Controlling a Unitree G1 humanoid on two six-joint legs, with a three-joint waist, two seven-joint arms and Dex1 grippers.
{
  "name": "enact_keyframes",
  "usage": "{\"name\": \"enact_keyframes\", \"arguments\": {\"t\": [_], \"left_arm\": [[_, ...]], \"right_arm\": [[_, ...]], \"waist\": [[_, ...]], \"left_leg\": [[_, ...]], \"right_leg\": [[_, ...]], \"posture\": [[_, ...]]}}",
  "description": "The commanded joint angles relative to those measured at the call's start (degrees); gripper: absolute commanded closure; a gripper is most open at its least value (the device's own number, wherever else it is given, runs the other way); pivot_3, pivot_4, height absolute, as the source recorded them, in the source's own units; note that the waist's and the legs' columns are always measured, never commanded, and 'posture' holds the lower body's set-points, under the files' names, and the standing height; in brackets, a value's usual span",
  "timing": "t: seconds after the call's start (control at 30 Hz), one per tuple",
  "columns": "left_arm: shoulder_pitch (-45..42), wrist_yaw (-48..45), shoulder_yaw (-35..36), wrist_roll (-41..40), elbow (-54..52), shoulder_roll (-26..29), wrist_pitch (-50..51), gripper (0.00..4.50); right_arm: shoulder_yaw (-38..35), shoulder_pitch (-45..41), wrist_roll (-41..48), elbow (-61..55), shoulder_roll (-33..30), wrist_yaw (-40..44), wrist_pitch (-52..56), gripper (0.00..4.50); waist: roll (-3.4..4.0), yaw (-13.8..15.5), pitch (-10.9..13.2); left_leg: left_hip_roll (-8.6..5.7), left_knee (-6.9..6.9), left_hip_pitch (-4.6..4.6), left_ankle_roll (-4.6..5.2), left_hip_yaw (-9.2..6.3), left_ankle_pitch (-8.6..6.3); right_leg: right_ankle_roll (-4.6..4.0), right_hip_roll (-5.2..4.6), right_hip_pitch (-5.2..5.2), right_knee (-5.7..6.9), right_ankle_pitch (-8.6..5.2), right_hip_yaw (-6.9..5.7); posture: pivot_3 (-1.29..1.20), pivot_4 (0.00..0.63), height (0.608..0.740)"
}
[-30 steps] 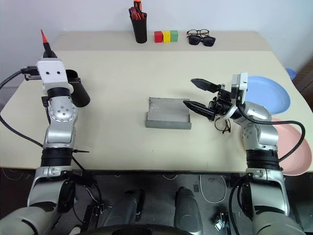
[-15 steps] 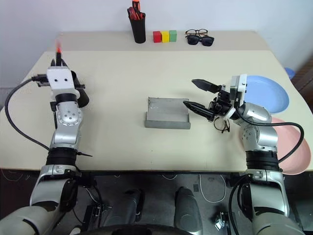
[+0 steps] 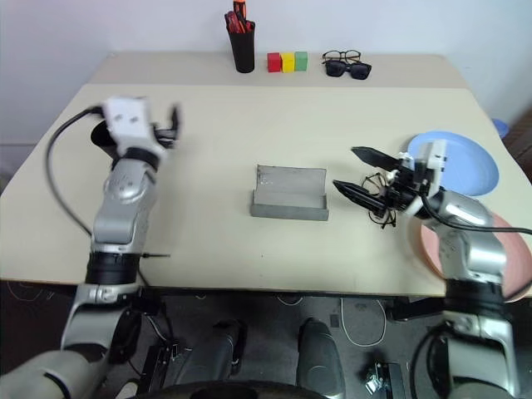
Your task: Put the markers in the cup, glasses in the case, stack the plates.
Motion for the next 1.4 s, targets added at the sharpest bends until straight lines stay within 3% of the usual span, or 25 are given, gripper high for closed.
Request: {"name": "enact_keyframes", "arguments": {"t": [0.03,0.13,0.3,0.7,0.8,0.9,0.97,1.13,1.4], "left_arm": [[-2.70,-19.09,-6.19,-7.60,-1.21,3.72,10.78,1.23],[-3.36,-34.69,-12.38,-9.43,-0.72,7.56,9.64,1.23],[-9.10,-53.10,-21.48,-3.61,12.18,10.75,0.42,1.23],[-23.52,-65.80,-26.61,9.06,44.70,0.57,-19.34,1.23],[-25.20,-67.72,-26.86,11.13,49.12,-1.87,-20.60,2.01],[-26.00,-67.99,-27.61,13.82,51.70,-3.16,-21.34,3.47],[-26.02,-68.73,-27.42,14.47,51.49,-3.63,-20.84,4.48],[-24.33,-69.99,-26.70,14.60,44.83,-2.99,-15.14,4.48],[-19.34,-66.86,-27.66,12.96,18.20,-3.56,21.03,4.48]], "right_arm": [[-6.24,8.66,3.21,-9.77,-2.76,-3.35,4.64,0.00],[-10.40,17.83,4.66,-16.25,-3.44,-5.19,7.24,0.00],[-14.81,28.35,4.30,-22.77,-0.53,-9.93,6.95,0.00],[-15.54,37.20,3.98,-31.63,5.80,-17.40,3.97,0.00],[-15.72,37.89,4.34,-32.24,5.77,-17.85,3.66,0.00],[-15.94,38.40,4.19,-31.72,5.72,-17.70,2.99,0.00],[-16.00,38.70,4.11,-31.42,5.79,-17.61,2.57,0.00],[-15.78,39.00,3.78,-30.72,5.64,-17.59,1.64,0.00],[-15.20,36.30,3.32,-27.86,3.93,-16.98,1.26,0.00]], "waist": [[0.03,-0.51,-0.02],[0.06,-1.17,-0.02],[0.03,-0.86,-0.02],[-0.03,-0.40,0.02],[-0.04,-0.37,0.03],[-0.06,-0.37,0.03],[-0.04,-0.34,0.03],[-0.05,-0.42,0.03],[-0.05,-0.42,0.03]], "left_leg": [[0.01,-0.02,0.03,0.03,0.00,-0.02],[0.06,-0.11,0.09,0.04,0.04,-0.03],[0.13,0.06,0.14,0.06,0.22,-0.02],[0.12,0.04,-0.03,0.37,0.29,-0.21],[0.12,0.04,-0.07,0.39,0.29,-0.22],[0.12,0.08,-0.07,0.39,0.29,-0.22],[0.12,0.09,-0.02,0.39,0.29,-0.22],[0.12,0.10,0.02,0.40,0.29,-0.22],[0.12,0.09,-0.01,0.41,0.27,-0.23]], "right_leg": [[0.02,0.00,0.02,0.00,-0.02,0.00],[-0.01,0.02,-0.01,0.03,-0.04,0.02],[-0.17,0.05,0.03,-0.01,-0.19,0.09],[0.04,-0.03,-0.01,-0.20,-0.08,0.09],[0.06,-0.03,-0.04,-0.20,-0.09,0.09],[0.29,-0.03,-0.03,-0.19,-0.23,0.09],[0.28,-0.03,0.02,-0.19,-0.24,0.09],[0.24,-0.04,0.08,-0.19,-0.26,0.09],[0.30,-0.03,0.05,-0.14,-0.24,0.09]], "posture": [[0.00,0.150,0.740],[0.00,0.150,0.740],[0.00,0.150,0.740],[0.00,0.150,0.740],[0.00,0.150,0.740],[0.00,0.150,0.740],[0.00,0.150,0.740],[0.00,0.150,0.740],[0.00,0.150,0.740]]}}
